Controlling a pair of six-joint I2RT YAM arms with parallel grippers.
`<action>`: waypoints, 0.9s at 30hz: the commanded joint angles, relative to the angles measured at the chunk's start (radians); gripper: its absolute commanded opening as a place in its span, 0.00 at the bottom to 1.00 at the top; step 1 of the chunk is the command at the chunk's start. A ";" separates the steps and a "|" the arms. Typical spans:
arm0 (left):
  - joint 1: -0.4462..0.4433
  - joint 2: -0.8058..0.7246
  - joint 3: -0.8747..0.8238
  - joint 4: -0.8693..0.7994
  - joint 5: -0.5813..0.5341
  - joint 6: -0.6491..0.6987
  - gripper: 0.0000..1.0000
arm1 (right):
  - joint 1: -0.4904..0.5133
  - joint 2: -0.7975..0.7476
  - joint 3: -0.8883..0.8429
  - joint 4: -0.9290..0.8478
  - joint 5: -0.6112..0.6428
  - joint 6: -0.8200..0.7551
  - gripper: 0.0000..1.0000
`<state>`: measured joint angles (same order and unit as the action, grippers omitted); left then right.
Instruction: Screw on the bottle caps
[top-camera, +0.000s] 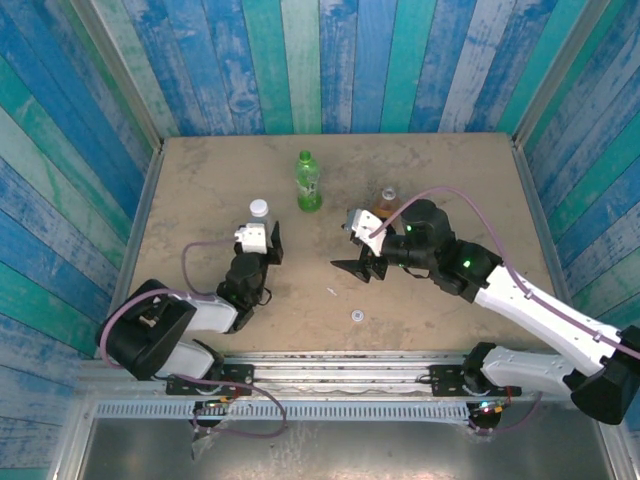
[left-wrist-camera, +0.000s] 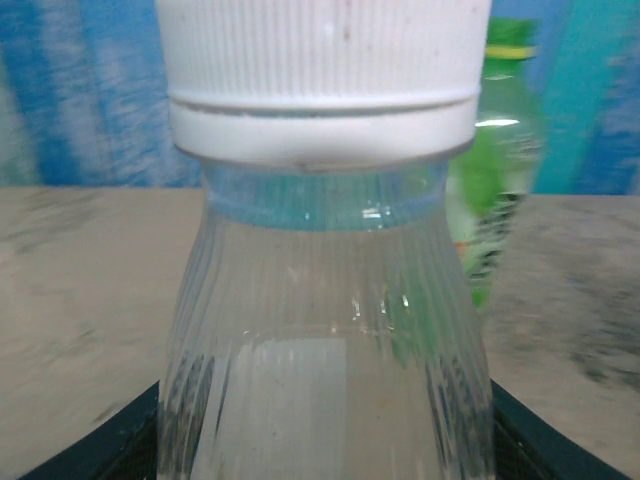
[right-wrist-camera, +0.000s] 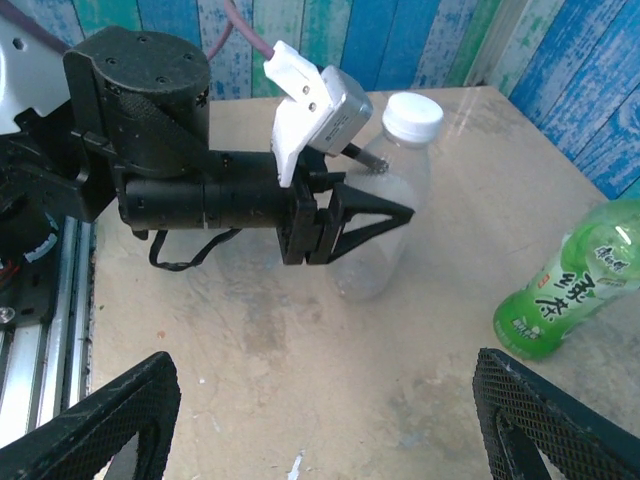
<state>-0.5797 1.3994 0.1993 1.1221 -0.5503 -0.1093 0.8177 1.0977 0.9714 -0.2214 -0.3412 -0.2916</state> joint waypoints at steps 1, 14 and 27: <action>0.020 -0.039 -0.007 -0.062 -0.227 -0.099 0.30 | -0.002 0.015 -0.015 0.019 -0.021 0.000 0.79; 0.041 0.088 0.024 -0.076 -0.411 -0.248 0.32 | -0.002 0.013 -0.025 0.018 -0.018 0.001 0.79; 0.041 0.113 0.073 -0.140 -0.413 -0.243 0.67 | -0.003 0.004 -0.026 0.018 -0.006 -0.005 0.79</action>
<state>-0.5411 1.4963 0.2607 1.0424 -0.9485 -0.3485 0.8177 1.1187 0.9516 -0.2157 -0.3519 -0.2920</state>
